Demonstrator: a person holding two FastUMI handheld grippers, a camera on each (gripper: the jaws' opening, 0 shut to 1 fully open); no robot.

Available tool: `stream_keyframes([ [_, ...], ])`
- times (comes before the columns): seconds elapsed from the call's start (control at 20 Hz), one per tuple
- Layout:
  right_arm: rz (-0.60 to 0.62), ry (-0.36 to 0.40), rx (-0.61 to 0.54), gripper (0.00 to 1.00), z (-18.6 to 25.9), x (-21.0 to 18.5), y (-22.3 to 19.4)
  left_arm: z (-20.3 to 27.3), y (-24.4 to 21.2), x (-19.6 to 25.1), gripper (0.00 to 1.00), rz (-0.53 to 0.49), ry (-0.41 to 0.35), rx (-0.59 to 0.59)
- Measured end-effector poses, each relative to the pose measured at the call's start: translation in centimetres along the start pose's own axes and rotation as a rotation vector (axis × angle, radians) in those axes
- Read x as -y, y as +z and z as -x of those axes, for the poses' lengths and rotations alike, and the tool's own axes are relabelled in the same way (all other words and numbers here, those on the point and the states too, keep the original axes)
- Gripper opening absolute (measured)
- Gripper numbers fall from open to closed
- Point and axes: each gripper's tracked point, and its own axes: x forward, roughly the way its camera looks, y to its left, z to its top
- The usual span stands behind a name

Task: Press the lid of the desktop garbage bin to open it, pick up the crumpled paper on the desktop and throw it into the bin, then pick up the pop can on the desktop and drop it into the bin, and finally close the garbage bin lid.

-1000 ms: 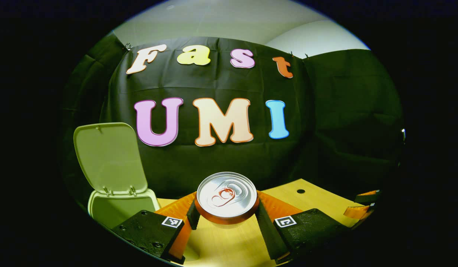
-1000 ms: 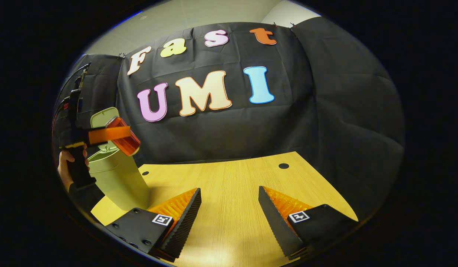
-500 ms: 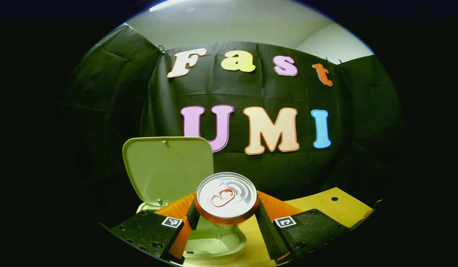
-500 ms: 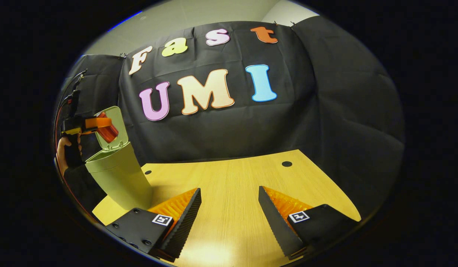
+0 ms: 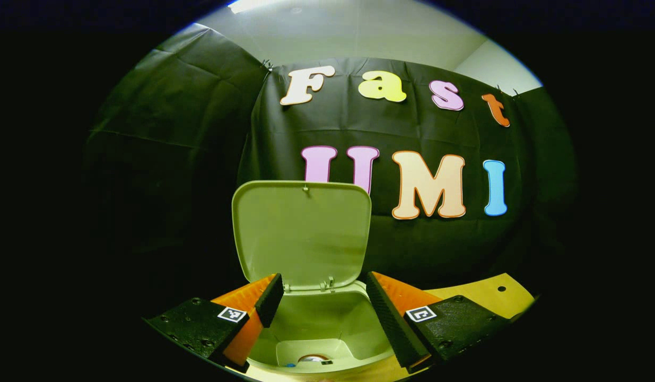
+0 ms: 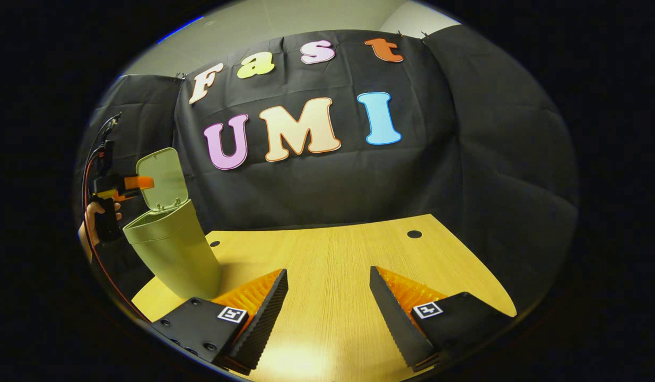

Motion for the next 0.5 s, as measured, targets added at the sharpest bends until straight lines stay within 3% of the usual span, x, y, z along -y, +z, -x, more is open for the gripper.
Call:
stream_keyframes([
  [0.5,-0.003,-0.046,0.006,0.98,0.7,-0.2,-0.6,-4.2,10.7,-2.0,0.91,-0.007,0.003,0.162],
])
